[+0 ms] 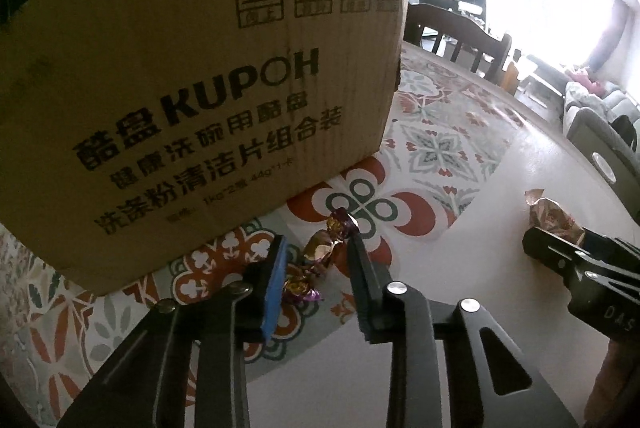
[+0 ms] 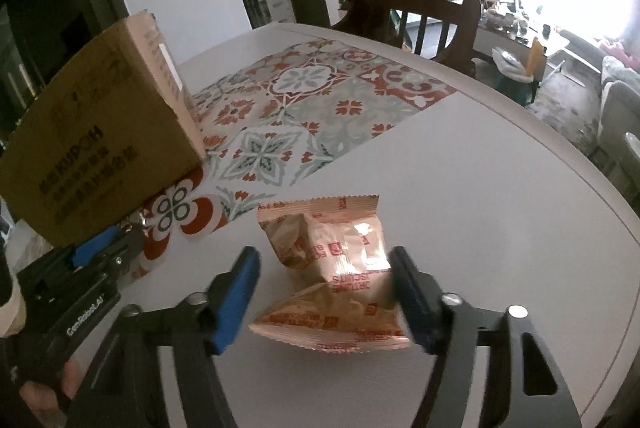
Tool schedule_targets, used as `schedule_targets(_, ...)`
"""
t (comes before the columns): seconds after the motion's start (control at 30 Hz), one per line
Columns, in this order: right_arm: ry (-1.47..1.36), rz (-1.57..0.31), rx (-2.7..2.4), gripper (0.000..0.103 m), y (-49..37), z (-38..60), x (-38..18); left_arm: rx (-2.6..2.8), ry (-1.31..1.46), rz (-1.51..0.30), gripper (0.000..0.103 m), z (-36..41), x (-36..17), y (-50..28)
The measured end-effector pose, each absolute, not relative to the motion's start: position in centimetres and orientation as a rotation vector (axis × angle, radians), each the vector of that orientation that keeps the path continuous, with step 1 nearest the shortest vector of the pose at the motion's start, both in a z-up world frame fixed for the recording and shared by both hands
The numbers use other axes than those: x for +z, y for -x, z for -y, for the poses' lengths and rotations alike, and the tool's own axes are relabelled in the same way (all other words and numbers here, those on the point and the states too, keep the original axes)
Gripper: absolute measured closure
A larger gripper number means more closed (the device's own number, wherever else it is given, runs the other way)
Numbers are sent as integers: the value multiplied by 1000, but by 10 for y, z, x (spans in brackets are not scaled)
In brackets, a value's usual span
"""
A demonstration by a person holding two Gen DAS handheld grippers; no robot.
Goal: Organize snacks
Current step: 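Grasp the purple-gold wrapped candies with the left tool while the right tool grasps the tan biscuit pack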
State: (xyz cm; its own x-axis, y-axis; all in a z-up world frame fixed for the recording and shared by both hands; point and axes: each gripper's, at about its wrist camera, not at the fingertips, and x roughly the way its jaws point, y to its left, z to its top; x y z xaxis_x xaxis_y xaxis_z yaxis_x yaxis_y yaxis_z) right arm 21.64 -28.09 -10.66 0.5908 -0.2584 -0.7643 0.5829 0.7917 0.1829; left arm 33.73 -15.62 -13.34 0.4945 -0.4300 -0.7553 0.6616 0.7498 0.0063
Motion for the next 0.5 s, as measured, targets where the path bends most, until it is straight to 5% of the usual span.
schedule_targets(0.07,-444,-799,-508,42,-218,281,-107,-678,-316,-824,83,158,-135,-338)
schedule_targets(0.5,-404,-753,-475,47,-219,272,-93,-667,-287,-815,84,150,-119,-327)
